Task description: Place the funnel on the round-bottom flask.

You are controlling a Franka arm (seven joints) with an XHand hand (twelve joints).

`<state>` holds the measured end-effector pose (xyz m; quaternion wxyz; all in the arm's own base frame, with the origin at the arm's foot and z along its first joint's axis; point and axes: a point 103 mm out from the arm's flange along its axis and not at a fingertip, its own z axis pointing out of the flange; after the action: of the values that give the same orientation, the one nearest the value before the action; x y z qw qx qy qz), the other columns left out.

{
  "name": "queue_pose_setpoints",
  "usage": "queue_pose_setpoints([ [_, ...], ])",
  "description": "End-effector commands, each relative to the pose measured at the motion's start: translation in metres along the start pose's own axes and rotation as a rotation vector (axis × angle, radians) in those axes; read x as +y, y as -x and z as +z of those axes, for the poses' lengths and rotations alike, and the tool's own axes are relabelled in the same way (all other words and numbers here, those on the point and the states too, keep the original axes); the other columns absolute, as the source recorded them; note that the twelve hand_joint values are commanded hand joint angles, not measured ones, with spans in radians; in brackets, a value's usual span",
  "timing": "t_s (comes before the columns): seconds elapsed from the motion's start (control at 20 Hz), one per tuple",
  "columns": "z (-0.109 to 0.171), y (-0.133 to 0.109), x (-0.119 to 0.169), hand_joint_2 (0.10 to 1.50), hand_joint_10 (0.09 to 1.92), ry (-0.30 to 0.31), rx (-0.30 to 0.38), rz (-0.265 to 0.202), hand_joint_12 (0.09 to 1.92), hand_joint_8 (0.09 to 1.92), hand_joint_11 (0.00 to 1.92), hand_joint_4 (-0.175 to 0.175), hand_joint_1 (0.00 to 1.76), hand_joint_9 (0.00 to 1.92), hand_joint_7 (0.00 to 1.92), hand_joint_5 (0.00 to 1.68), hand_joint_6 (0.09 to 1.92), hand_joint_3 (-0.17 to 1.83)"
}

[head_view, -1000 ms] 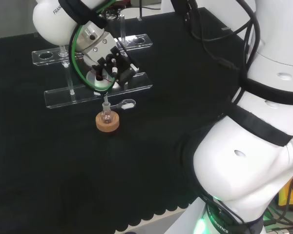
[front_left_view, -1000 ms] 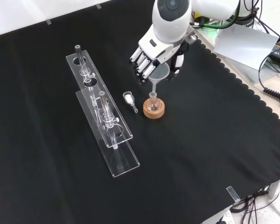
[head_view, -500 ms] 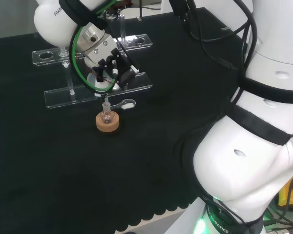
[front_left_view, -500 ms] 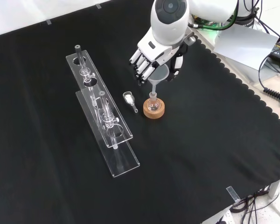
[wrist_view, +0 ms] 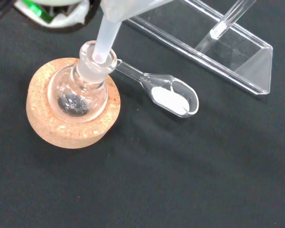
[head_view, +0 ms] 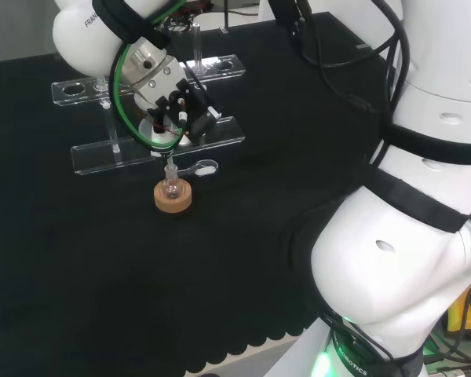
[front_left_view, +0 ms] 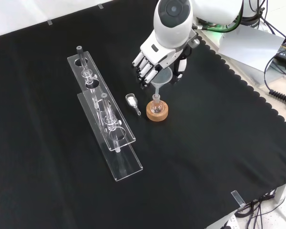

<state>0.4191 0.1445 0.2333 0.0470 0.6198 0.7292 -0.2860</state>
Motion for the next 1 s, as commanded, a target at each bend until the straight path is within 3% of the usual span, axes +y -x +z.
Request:
queue_pose_setpoints([
  [0.05,0.007,0.001,0.006,0.70,0.48,-0.005,0.005,-0.001,1.30,0.69,0.58,-0.014,0.93,0.96,0.55,0.70,0.85,0.75],
  [1.0,0.022,-0.006,0.014,0.70,0.49,-0.015,0.013,-0.019,1.30,0.69,0.58,-0.014,0.92,0.96,0.55,0.71,0.85,0.75],
])
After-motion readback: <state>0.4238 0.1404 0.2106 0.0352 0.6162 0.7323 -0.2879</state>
